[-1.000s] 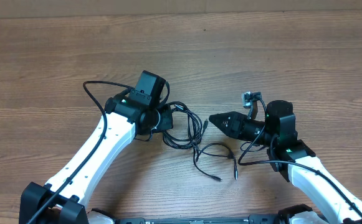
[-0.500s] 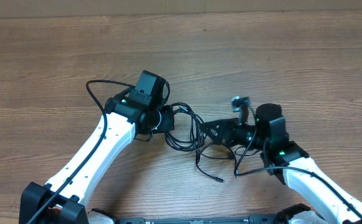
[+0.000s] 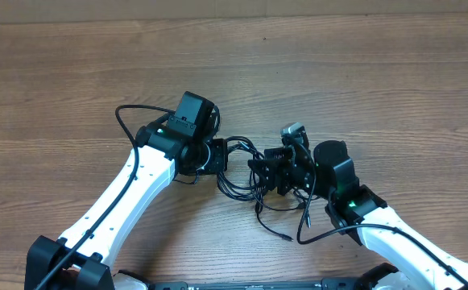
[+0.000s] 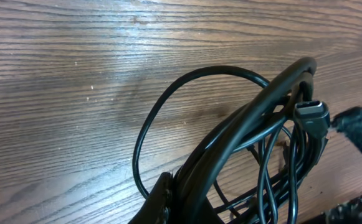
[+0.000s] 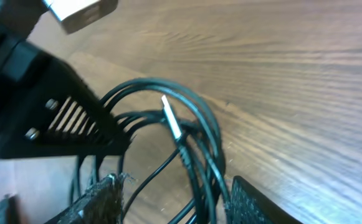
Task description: Untangle cables
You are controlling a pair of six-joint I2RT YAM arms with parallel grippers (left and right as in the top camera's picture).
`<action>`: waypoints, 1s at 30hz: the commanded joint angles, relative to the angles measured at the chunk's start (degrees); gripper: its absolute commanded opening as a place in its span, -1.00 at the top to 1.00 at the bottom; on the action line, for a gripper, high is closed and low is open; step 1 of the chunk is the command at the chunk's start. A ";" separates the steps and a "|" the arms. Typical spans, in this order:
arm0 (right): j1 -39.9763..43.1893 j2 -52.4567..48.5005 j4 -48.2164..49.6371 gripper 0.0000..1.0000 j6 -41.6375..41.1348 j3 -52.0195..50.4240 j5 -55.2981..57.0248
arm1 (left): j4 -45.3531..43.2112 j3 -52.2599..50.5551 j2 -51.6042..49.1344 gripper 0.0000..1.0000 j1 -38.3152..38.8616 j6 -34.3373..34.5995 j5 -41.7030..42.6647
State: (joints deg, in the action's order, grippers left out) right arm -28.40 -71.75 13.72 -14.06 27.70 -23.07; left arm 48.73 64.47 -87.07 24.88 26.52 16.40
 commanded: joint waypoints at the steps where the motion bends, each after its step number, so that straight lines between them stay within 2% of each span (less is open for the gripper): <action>1: -0.87 0.24 0.70 0.00 2.60 0.07 5.97 | 0.09 0.50 0.07 0.91 1.70 -1.27 1.68; 8: -0.90 -0.02 0.79 0.13 2.58 0.07 5.84 | -0.50 0.50 0.07 0.91 4.52 -1.27 1.64; 12: -0.90 -1.05 -0.09 0.28 2.23 0.07 4.85 | -1.03 0.50 0.07 0.91 4.76 -1.25 1.62; 18: -0.87 -2.25 -0.83 0.75 2.10 0.07 5.09 | -0.94 0.50 0.07 0.92 4.76 -1.27 1.57; 20: -0.70 -2.25 -0.13 0.92 -0.24 0.07 5.66 | -0.76 0.50 0.07 0.91 4.76 -1.27 1.16; 26: 0.72 -2.25 2.75 0.92 -6.16 0.07 7.13 | -0.52 0.50 0.07 0.92 4.76 -1.25 -1.57; 30: 2.10 -2.25 -0.07 0.92 -10.01 0.07 11.15 | -0.59 0.50 0.07 0.91 4.72 -0.83 -4.70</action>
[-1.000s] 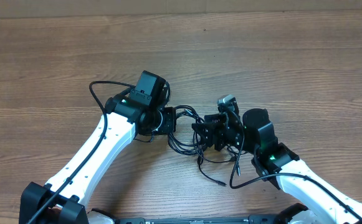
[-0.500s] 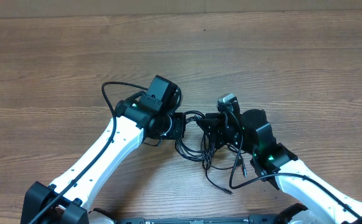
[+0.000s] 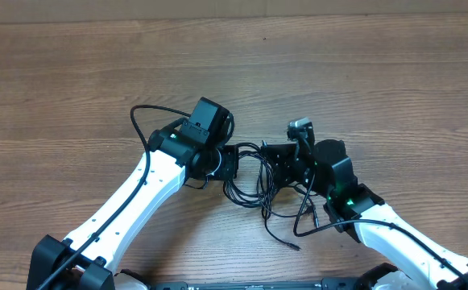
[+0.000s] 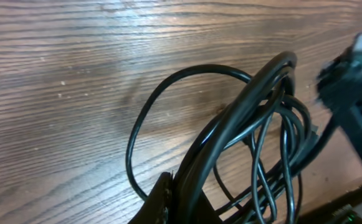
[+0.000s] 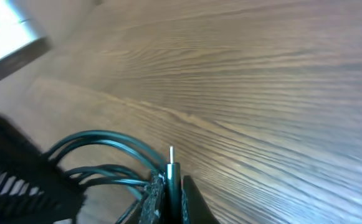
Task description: Untangle cables
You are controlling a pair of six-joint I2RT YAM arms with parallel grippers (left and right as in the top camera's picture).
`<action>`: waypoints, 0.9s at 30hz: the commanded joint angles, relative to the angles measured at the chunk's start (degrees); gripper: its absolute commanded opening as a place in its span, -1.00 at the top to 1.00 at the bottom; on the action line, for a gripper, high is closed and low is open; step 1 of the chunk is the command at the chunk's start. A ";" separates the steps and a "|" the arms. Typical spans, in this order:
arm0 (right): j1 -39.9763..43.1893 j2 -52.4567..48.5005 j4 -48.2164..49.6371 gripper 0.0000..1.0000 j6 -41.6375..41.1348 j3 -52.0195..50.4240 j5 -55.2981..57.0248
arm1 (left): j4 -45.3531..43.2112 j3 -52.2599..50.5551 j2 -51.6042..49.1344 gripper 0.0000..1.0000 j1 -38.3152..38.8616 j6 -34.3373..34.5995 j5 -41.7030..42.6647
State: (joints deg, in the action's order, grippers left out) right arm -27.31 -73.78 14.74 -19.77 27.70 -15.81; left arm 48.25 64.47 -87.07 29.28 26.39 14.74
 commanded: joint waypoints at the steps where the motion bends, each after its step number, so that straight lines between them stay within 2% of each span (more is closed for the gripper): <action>1: 1.22 -0.22 -2.08 0.92 -5.01 0.07 5.07 | -0.11 0.50 0.07 0.91 0.31 0.09 -4.26; 7: 1.57 -0.24 -8.70 0.92 -9.01 0.07 7.63 | -0.96 0.50 0.07 0.91 -0.15 9.94 -11.52; 15: 1.55 -0.24 -14.03 0.92 -10.49 0.07 6.51 | -2.69 0.50 0.07 0.91 -2.40 17.64 -15.50; 18: 1.55 -0.24 -15.21 0.85 -10.47 0.07 6.12 | -2.67 0.50 0.07 0.91 -4.13 20.85 -16.26; 21: 1.55 -0.24 -15.30 0.61 -10.47 0.07 5.05 | -2.67 0.50 0.07 0.91 -6.16 23.30 -16.28; 27: 1.55 -0.24 -15.30 -0.25 -10.47 0.07 5.05 | -2.62 0.50 0.07 0.77 -8.72 25.07 -16.24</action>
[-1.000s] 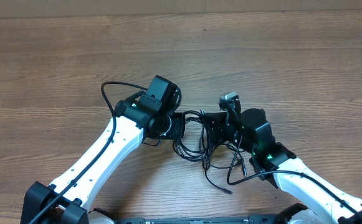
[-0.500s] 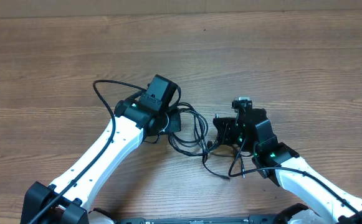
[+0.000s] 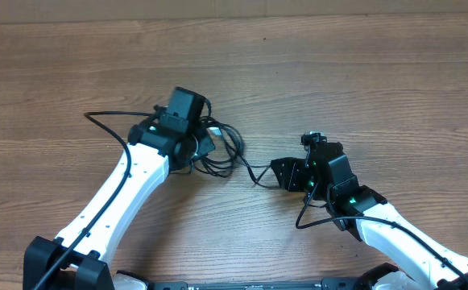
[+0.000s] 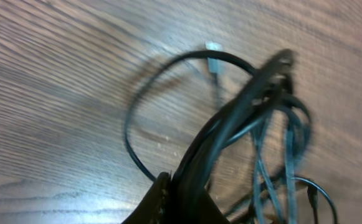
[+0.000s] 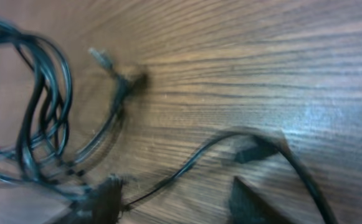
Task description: Untangle cables
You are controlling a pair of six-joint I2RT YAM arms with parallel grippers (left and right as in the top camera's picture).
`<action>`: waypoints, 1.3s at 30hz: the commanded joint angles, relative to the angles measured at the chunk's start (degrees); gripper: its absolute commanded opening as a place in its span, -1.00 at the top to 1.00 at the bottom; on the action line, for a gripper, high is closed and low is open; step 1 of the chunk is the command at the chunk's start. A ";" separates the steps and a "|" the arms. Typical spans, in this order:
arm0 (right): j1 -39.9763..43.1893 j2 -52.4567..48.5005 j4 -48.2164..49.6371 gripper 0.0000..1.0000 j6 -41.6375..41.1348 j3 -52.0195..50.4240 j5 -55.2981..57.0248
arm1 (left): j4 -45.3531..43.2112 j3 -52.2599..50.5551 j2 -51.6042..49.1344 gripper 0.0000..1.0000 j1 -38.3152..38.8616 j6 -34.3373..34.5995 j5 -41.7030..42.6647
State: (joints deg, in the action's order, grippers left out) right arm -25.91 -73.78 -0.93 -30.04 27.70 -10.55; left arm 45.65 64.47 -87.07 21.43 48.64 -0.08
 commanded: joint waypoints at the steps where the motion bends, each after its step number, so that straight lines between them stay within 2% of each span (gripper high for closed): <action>1: 0.15 -0.24 0.39 -0.35 -0.20 0.07 -0.20 | -0.02 0.50 0.07 0.76 -0.90 2.82 -1.42; 5: 0.15 -0.22 1.03 -0.68 -0.13 0.07 -0.70 | 0.20 0.50 0.07 0.73 -0.83 2.78 -1.42; 7: 0.15 -0.22 2.40 -0.80 0.90 0.07 -4.46 | 0.37 0.50 0.07 0.70 -0.81 1.97 -1.42; 12: 0.15 -0.22 8.66 -0.82 9.49 0.07 -21.40 | 0.42 0.50 0.07 0.73 -0.79 -2.21 -1.38; 18: 0.15 -0.22 9.16 -0.86 10.21 0.07 -21.92 | 1.05 0.50 0.07 0.70 -0.79 -3.45 -1.40; 20: 0.15 -0.22 8.68 -0.88 10.19 0.07 -21.90 | 1.33 0.50 0.07 0.59 -0.79 -3.43 -1.18; 23: 0.15 -0.22 7.63 -0.98 10.16 0.07 -21.94 | 2.16 0.50 0.07 0.16 -0.79 -3.41 1.99; 27: 0.15 -0.22 4.55 -1.00 9.05 0.07 -21.99 | 3.21 0.50 0.07 0.08 -0.61 -3.34 7.63; 29: 0.15 -0.22 2.84 -1.00 8.87 0.07 -22.69 | 3.26 0.50 0.07 0.06 -0.04 -1.99 7.78; 31: 0.15 -0.15 -0.11 -1.00 8.83 0.07 -24.44 | 2.99 0.50 0.07 0.02 1.60 5.25 7.54; 39: 0.15 -0.07 -7.80 -1.00 7.34 0.07 -29.05 | 2.10 0.48 0.04 -0.11 6.01 18.14 3.78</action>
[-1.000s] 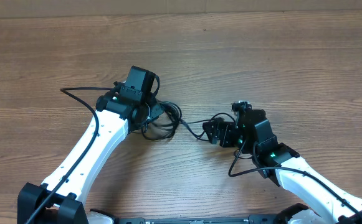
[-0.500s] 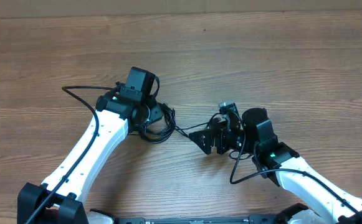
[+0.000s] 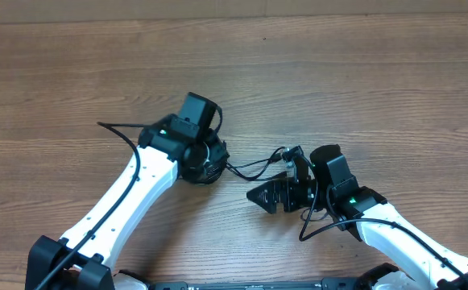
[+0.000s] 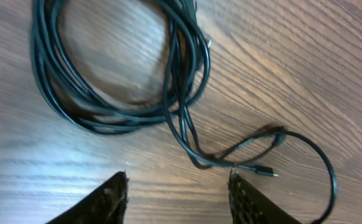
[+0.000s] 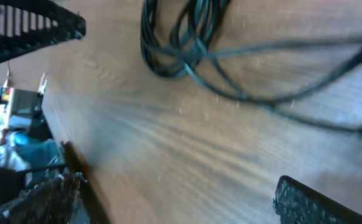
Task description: Untangle cables
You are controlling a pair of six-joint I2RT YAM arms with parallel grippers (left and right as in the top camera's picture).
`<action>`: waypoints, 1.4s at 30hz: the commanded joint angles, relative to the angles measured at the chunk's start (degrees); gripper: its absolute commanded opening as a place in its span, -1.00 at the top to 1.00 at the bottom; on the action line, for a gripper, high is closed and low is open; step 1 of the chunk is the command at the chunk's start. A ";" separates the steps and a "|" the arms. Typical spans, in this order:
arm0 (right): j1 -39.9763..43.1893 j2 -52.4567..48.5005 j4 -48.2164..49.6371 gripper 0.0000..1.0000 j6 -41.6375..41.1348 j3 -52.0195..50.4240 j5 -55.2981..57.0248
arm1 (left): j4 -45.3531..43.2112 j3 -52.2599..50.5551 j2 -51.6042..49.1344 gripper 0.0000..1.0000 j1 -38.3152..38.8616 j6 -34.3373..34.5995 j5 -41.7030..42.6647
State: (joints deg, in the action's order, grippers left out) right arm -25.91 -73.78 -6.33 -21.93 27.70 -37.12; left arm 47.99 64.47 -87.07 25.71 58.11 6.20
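Observation:
A coil of black cables (image 4: 115,68) lies flat on the wooden table (image 3: 362,72). One loose strand (image 4: 293,140) curls away from it to a small plug (image 4: 266,172). My left gripper (image 4: 177,180) hovers over the table just short of the coil, open, nothing between its fingers. In the overhead view the left wrist hides most of the coil, and a strand (image 3: 250,167) runs from it toward the right arm. My right gripper (image 5: 174,180) is wide open and empty, facing the coil (image 5: 184,31); it also shows in the overhead view as my right gripper (image 3: 259,196).
Apart from the two arms, only bare wood shows around the cables. One finger of the left gripper (image 5: 34,28) shows at the top left of the right wrist view. The arms' own black leads (image 3: 117,129) trail over the table.
My left gripper was shut on the bundle of cables and is now open, with the coil lying on the table. My right gripper now sits nearer the front edge, opened wider.
My left gripper held the bundle while the right stood open around its strands. Then the right was shut on a plug-ended strand. Then the arms were apart, the bundle further left and a strand drawn out. Now both grippers are open and the coil lies flat.

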 commanded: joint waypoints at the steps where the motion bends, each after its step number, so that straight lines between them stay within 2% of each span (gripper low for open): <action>1: 0.15 -0.07 -3.54 -1.00 -0.74 0.07 -2.47 | -0.26 0.50 0.02 -0.13 2.32 10.45 -3.17; 4: 0.15 -0.07 -7.21 -0.99 -0.72 0.07 -2.45 | -0.81 0.50 -0.61 -0.15 3.74 14.10 -4.76; 11: 0.15 -0.07 -10.64 -1.00 -0.72 0.07 -2.43 | -5.60 0.50 -6.36 -0.14 6.01 14.38 -5.11; 18: 0.15 -0.07 -11.19 -0.99 -0.72 0.04 -1.75 | -10.01 0.50 -15.04 0.26 6.47 14.40 -0.13; 22: 0.15 -0.07 -11.19 -1.00 -0.70 0.02 -1.33 | -10.32 0.50 -18.86 0.28 6.47 17.03 0.94; 25: 0.15 -0.07 -11.17 -1.00 -0.70 0.02 -1.33 | -10.38 0.50 -20.72 0.40 6.47 17.40 0.92; 28: 0.15 -0.07 -11.17 -1.00 -0.70 0.02 -1.27 | -10.38 0.50 -21.27 0.60 6.47 17.35 0.90; 30: 0.15 -0.07 -11.17 -1.00 -0.72 0.02 -0.46 | -10.78 0.50 -21.24 0.87 6.45 17.35 0.90; 34: 0.15 -0.07 -11.19 -1.00 -0.72 0.02 0.61 | -11.50 0.70 -21.11 0.91 6.19 17.27 0.90; 37: 0.15 -0.07 -11.61 -1.00 -0.72 0.02 0.61 | -11.39 1.92 -20.28 0.92 5.01 14.36 1.01; 42: 0.15 -0.07 -11.85 -1.00 -0.72 0.02 0.66 | -9.70 7.61 -15.93 0.91 2.23 2.49 4.00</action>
State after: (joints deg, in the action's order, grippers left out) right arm -25.91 -73.78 -18.24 -22.48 27.70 -37.06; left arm 37.65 67.02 -107.31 29.87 70.30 8.43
